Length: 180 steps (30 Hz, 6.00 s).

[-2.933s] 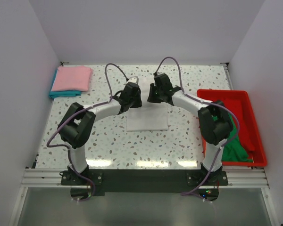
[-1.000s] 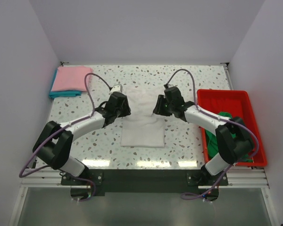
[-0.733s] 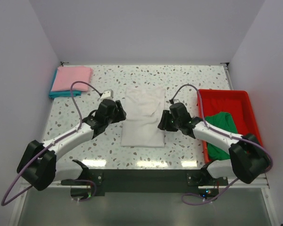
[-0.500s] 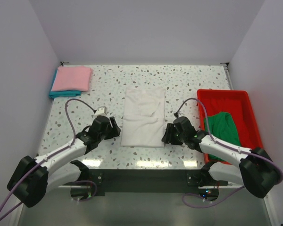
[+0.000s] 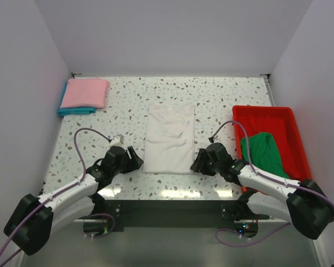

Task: Fold and stack the t-shirts
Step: Fold the tshirt, then neatly place the folded tshirt to the corner

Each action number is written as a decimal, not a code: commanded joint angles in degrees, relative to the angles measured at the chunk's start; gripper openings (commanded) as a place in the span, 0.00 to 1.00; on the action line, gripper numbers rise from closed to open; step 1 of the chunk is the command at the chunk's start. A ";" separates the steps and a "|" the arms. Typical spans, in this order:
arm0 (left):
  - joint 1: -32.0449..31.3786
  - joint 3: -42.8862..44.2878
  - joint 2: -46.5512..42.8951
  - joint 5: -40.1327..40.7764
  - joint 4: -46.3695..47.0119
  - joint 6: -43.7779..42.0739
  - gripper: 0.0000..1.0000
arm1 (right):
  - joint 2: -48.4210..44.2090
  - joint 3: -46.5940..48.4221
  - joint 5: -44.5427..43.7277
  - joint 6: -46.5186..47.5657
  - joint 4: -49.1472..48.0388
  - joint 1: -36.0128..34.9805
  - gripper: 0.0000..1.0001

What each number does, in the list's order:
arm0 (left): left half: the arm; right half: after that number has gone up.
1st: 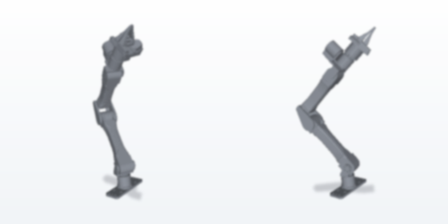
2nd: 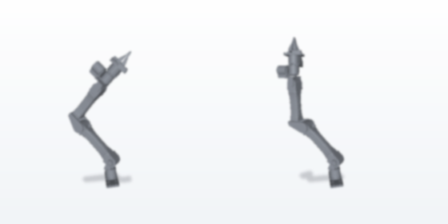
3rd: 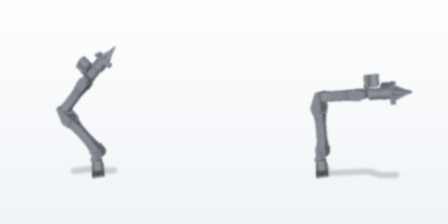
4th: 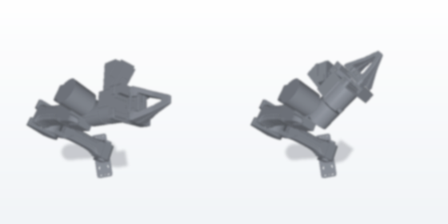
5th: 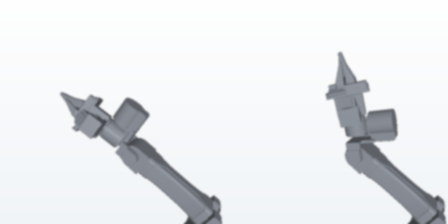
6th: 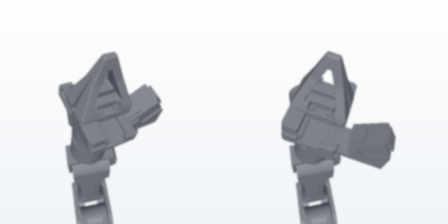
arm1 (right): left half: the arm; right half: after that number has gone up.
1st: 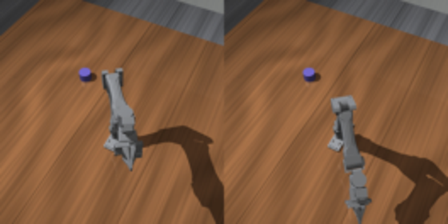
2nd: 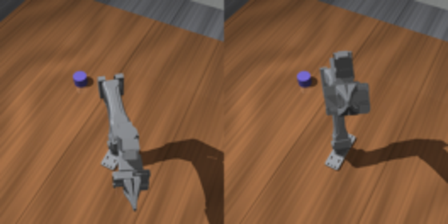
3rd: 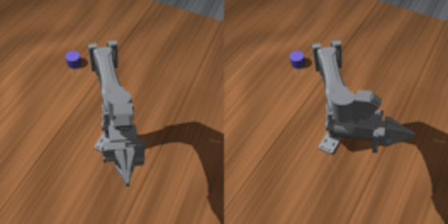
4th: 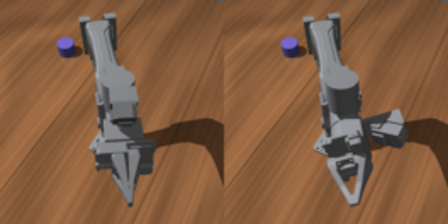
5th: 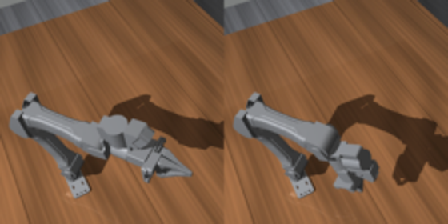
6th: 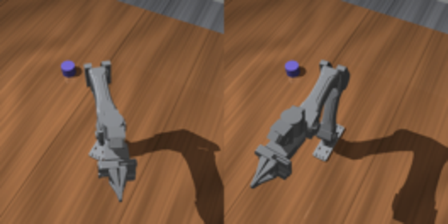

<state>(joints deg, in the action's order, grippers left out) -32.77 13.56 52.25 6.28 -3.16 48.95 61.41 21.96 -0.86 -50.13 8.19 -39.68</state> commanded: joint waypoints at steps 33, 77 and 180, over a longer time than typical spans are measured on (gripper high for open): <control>-9.50 -6.35 2.24 0.22 -4.23 15.12 0.53 | 2.22 -4.38 -4.76 -10.52 -5.64 -6.11 0.39; -25.94 13.84 -15.35 15.42 -30.07 17.59 0.00 | -18.52 10.03 -22.07 -7.62 26.00 -27.64 0.00; 6.76 28.18 43.10 -12.87 2.28 -8.00 0.70 | 41.60 37.90 6.22 22.80 5.53 11.12 0.43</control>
<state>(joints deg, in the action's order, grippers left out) -25.26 41.39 90.24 -3.36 0.84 41.71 102.00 59.51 4.43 -28.84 10.98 -29.19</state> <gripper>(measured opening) 0.716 0.433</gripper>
